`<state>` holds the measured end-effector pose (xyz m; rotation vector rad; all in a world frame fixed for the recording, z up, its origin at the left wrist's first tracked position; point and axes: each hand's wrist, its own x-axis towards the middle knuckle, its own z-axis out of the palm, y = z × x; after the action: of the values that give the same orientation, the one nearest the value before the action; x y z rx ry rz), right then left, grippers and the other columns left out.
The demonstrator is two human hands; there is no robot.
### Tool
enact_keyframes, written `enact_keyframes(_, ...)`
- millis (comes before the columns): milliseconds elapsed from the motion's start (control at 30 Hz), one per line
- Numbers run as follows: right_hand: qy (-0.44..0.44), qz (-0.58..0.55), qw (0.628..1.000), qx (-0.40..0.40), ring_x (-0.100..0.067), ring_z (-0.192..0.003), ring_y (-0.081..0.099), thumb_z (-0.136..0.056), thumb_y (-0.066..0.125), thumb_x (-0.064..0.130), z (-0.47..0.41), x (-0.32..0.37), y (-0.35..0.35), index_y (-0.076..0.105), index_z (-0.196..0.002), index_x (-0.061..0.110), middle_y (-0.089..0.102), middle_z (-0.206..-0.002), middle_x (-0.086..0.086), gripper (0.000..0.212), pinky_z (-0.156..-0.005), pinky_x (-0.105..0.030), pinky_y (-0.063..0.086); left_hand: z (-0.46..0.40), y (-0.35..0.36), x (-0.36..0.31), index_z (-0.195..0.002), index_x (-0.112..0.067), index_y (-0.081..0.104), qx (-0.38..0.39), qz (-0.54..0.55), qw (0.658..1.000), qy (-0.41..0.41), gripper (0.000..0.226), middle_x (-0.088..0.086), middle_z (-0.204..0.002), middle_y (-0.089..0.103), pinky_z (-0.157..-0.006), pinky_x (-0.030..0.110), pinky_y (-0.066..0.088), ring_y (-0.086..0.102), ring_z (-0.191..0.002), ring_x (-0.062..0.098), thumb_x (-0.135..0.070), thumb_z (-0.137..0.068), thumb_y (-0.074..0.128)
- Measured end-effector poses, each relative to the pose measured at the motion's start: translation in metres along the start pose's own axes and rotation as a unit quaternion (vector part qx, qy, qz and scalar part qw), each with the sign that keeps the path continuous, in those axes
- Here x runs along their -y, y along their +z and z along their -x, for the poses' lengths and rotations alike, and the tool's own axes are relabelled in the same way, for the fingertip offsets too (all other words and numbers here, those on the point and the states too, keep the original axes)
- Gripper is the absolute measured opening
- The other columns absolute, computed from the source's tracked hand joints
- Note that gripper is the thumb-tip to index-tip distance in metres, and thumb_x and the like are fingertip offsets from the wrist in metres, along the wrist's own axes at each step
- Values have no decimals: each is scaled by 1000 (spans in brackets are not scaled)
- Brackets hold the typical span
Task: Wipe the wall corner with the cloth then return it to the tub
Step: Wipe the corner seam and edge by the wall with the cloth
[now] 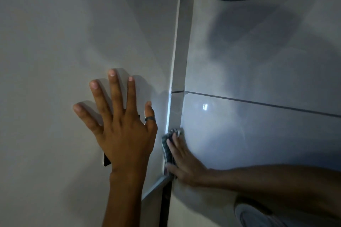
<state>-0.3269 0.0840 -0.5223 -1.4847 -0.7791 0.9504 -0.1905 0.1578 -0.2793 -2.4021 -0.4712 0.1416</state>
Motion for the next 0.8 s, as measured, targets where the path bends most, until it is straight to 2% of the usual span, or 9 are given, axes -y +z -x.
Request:
enact_keyframes(167, 22, -76, 963, -259, -19, -163, -17, -101, 28, 62, -103, 33, -91, -10, -160, 46, -28, -170, 15, 72, -134, -51, -1, 1, 5, 0, -174, -31, 14, -2, -7, 1000, -1, 71, 6, -182, 0, -126, 63, -16, -16, -162, 32, -57, -110, 30)
enact_keyframes(267, 18, -68, 924, -376, -29, -164, -1, -101, 30, 54, -166, 37, -171, 14, -165, 24, 3, -177, -6, 73, -134, -53, 6, 0, 6, -7, -173, -30, 20, 6, -2, 1000, -6, 71, 6, -182, -2, -126, 62, -17, -11, -165, 39, -58, -109, 33)
enact_keyframes(367, -13, -74, 892, -445, -36, -163, 9, -103, 40, 42, -211, 34, -238, 24, -163, 9, 18, -173, -18, 70, -133, -55, 12, -8, 8, -14, -173, -30, 22, 7, -2, 1000, -5, 71, 6, -182, -4, -126, 60, -18, -6, -165, 44, -60, -108, 32)
enact_keyframes(533, 11, -186, 872, -452, -33, -160, 23, -86, 46, -2, -212, 45, -250, 28, -160, 1, 29, -169, -19, 77, -132, -54, 20, -19, 2, -26, -173, -29, 22, 15, 38, 999, -8, 72, 5, -182, -5, -125, 59, -19, -6, -165, 43, -58, -108, 34)
enact_keyframes(633, 138, -275, 877, -369, -13, -151, 41, -92, 47, -7, -153, 74, -181, 34, -161, 21, 43, -165, -3, 75, -127, -29, 35, -16, -5, -22, -172, -25, 27, 16, 85, 996, -21, 72, 6, -182, 5, -130, 53, -21, 1, -166, 39, -55, -107, 37)
enact_keyframes(667, 194, -309, 873, -323, -11, -137, 55, -94, 53, 4, -124, 85, -162, 44, -155, 34, 60, -152, 4, 68, -117, -25, 46, -12, -7, -20, -171, -23, 31, 16, 100, 995, -17, 70, 7, -182, 11, -131, 49, -22, 5, -166, 38, -54, -108, 37)
enact_keyframes(700, 256, -331, 864, -279, -18, -117, 69, -90, 58, 15, -93, 95, -150, 54, -144, 42, 76, -127, 4, 61, -103, -31, 58, -8, -9, -19, -169, -22, 35, 19, 114, 993, -15, 68, 9, -180, 17, -132, 47, -20, 11, -166, 39, -53, -109, 37)
enact_keyframes(733, 319, -342, 848, -250, -24, -92, 76, -80, 58, 17, -64, 103, -145, 64, -134, 40, 81, -97, 3, 59, -85, -38, 64, -3, -13, -18, -168, -20, 38, 32, 131, 991, -22, 66, 12, -179, 21, -134, 47, -15, 14, -165, 40, -52, -110, 37)
enact_keyframes(800, 394, -302, 833, -243, -20, -55, 64, -66, 53, 12, -9, 127, -162, 74, -107, 28, 72, -62, 5, 50, -54, -28, 57, 6, -31, -23, -169, -19, 36, 96, 183, 976, -66, 68, 17, -179, 17, -135, 55, -5, 12, -165, 44, -51, -109, 38)
